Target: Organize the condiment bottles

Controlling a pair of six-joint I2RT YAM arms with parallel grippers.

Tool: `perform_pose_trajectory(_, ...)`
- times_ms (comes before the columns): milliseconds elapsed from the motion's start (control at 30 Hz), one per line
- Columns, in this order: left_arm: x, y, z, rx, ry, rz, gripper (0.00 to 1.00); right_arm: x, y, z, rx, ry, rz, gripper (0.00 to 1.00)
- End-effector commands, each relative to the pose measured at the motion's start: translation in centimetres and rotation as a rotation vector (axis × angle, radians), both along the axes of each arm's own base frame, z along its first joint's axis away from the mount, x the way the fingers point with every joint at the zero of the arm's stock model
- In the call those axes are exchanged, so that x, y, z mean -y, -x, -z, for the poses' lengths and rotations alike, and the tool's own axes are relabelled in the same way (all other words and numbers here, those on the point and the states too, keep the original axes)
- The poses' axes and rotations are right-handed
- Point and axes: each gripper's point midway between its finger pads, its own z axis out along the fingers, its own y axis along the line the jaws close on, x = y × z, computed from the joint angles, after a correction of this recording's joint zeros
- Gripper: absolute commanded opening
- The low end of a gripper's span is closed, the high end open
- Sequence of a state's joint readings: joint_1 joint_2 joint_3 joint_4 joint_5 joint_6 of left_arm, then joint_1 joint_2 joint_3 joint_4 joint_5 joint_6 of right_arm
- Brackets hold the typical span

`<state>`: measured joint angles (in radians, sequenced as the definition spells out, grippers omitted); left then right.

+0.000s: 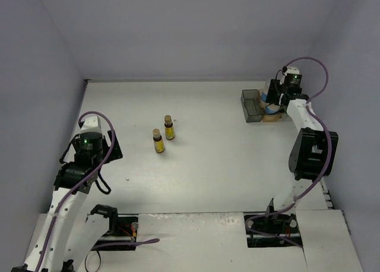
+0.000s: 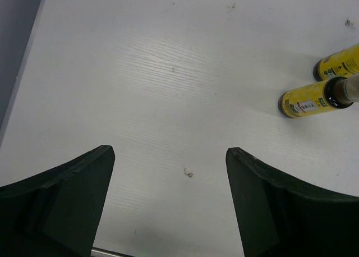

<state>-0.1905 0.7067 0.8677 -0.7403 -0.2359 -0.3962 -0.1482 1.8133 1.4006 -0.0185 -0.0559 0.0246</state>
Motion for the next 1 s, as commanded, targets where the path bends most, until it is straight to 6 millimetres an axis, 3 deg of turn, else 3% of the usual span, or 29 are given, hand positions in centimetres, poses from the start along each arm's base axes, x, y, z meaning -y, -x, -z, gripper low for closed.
perform_pose_trajectory(0,0.2,-0.4,-1.9,0.049,0.008,0.007,0.81,0.5,-1.7,-3.5,0.106,0.021,0.015,0.28)
perform_pose_trajectory(67,0.3,-0.4,-1.9,0.047,0.01,0.009,0.81,0.3,-1.9,-4.1,0.115,0.02,0.01,0.36)
perform_pose_trajectory(100,0.3,-0.3,-1.8,0.044,0.01,0.01,0.81,0.3,-1.9,-4.3,0.116,0.018,0.007,0.48)
perform_pose_trajectory(200,0.4,-0.2,-1.9,0.044,0.015,0.014,0.81,-0.2,-1.9,-5.9,0.133,0.017,-0.012,0.69)
perform_pose_trajectory(367,0.3,0.1,-2.4,0.049,0.02,0.011,0.81,-2.6,-1.0,-11.1,0.201,0.044,-0.056,0.79)
perform_pose_trajectory(467,0.3,0.1,-2.7,0.05,0.023,0.005,0.81,-5.3,0.2,-14.5,0.248,0.067,-0.118,0.81)
perform_pose_trajectory(600,0.3,0.2,-3.0,0.046,0.03,-0.003,0.81,-11.3,2.5,-18.0,0.31,0.045,-0.247,0.8)
perform_pose_trajectory(633,0.3,0.2,-3.2,0.05,0.035,-0.007,0.81,-14.3,3.2,-17.9,0.311,0.019,-0.32,0.79)
perform_pose_trajectory(700,0.3,0.2,-3.4,0.048,0.04,-0.008,0.81,-17.2,4.2,-18.1,0.319,-0.002,-0.38,0.77)
perform_pose_trajectory(733,0.3,0.3,-3.5,0.048,0.041,-0.009,0.81,-20.1,5.3,-18.6,0.331,-0.037,-0.432,0.76)
perform_pose_trajectory(833,0.4,0.4,-3.8,0.046,0.047,-0.01,0.81,-24.8,7.0,-17.6,0.331,-0.087,-0.526,0.74)
perform_pose_trajectory(867,0.4,0.5,-4.0,0.045,0.052,-0.014,0.81,-27.6,7.9,-17.1,0.331,-0.106,-0.587,0.72)
perform_pose_trajectory(933,0.5,0.6,-4.1,0.044,0.058,-0.013,0.81,-30.5,8.5,-15.7,0.304,-0.126,-0.648,0.71)
perform_pose_trajectory(967,0.5,0.7,-4.2,0.043,0.061,-0.012,0.81,-33.0,9.3,-15.5,0.302,-0.134,-0.705,0.7)
